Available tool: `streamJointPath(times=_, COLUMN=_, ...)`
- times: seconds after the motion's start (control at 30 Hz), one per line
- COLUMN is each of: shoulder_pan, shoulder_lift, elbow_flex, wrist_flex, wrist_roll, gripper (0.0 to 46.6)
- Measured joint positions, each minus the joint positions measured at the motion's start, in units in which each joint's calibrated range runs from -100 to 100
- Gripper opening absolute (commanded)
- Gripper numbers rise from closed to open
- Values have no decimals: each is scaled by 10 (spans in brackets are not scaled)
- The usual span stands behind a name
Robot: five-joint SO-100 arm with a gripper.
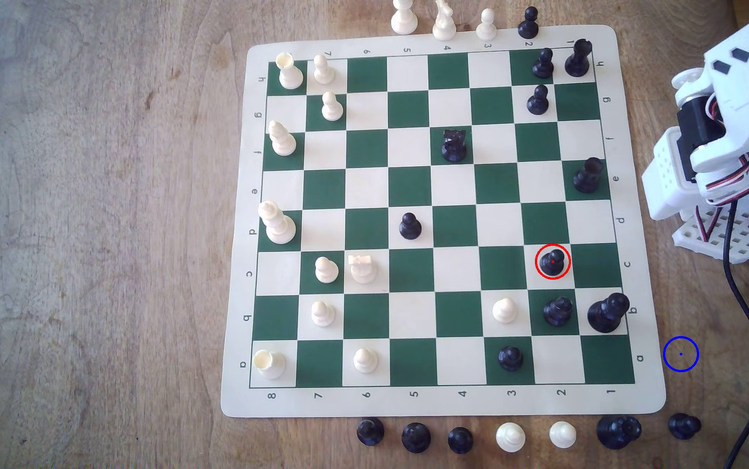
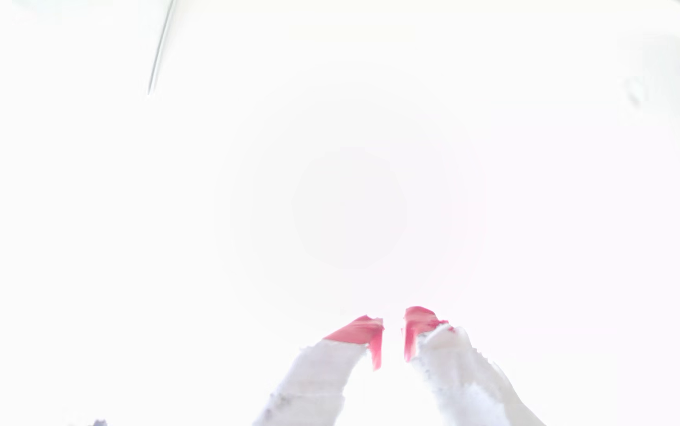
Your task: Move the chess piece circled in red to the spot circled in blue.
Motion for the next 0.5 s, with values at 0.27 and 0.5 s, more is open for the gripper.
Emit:
streamJointPath(times=0.27, shoulder_pan=-13, shoulder_lift=0, elbow_flex=-95, wrist_flex=465, wrist_roll=0, gripper=26)
streamJointPath(times=0.5, shoulder_pan=27, shoulder_lift=3, elbow_flex=-183, wrist_flex=853, wrist_roll=0, gripper=26)
